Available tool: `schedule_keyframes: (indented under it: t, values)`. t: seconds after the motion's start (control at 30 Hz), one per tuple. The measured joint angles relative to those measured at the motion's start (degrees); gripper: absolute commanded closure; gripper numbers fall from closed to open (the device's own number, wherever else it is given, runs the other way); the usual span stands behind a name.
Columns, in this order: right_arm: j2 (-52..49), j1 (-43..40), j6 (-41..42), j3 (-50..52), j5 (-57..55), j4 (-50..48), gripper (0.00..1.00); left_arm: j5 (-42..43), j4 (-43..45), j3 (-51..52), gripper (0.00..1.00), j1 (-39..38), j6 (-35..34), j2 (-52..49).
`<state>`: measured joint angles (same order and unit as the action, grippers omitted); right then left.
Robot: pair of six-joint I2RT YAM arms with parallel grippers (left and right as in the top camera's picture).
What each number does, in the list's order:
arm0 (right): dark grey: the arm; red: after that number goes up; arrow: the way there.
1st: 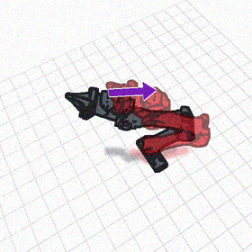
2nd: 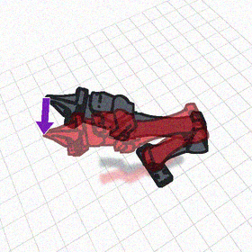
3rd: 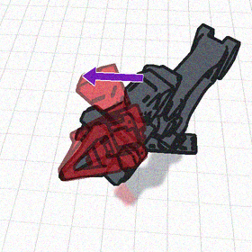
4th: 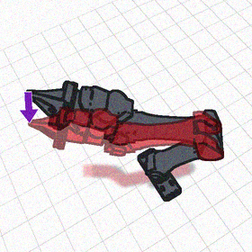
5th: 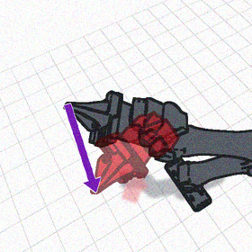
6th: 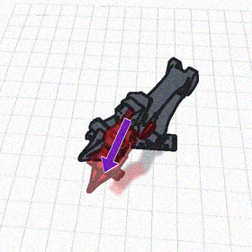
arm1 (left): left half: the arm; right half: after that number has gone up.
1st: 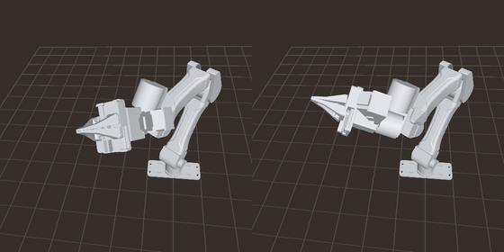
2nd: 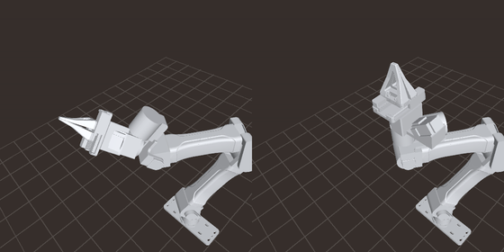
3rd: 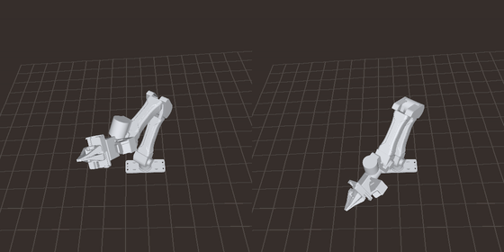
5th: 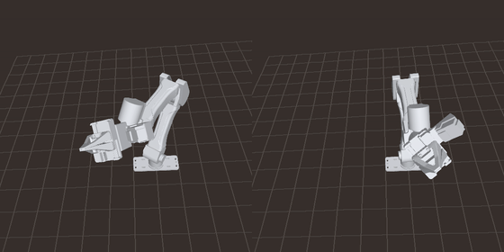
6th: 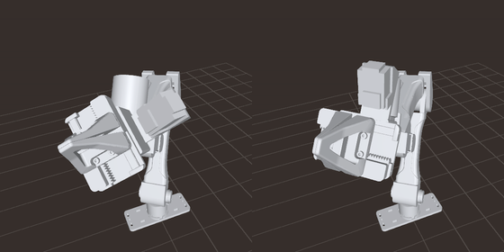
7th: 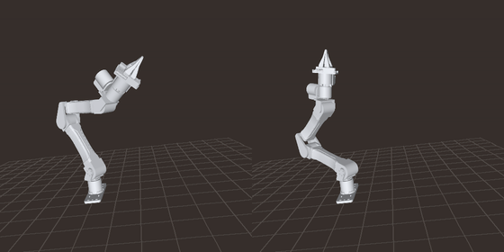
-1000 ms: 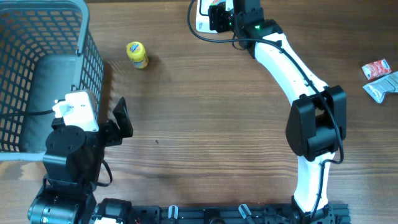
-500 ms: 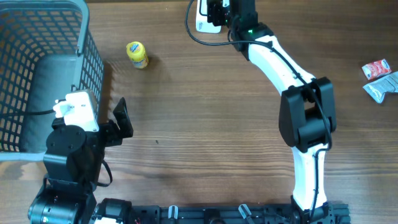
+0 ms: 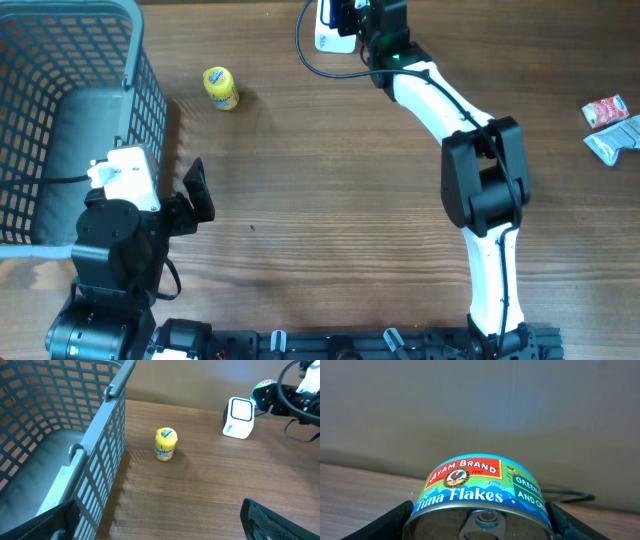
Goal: Scan the item barcode
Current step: 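Hold the tuna tin up in front of the scanner box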
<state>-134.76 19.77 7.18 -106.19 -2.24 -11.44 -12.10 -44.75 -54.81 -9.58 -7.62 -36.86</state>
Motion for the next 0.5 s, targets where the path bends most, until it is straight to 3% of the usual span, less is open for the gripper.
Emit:
schedule_keyframes:
  t: [0.5]
  values:
    - [-4.09,0.00,-0.02,0.00,-1.92,-6.86,0.60,0.00,-0.04,0.00,0.00,0.00,0.00,0.00]
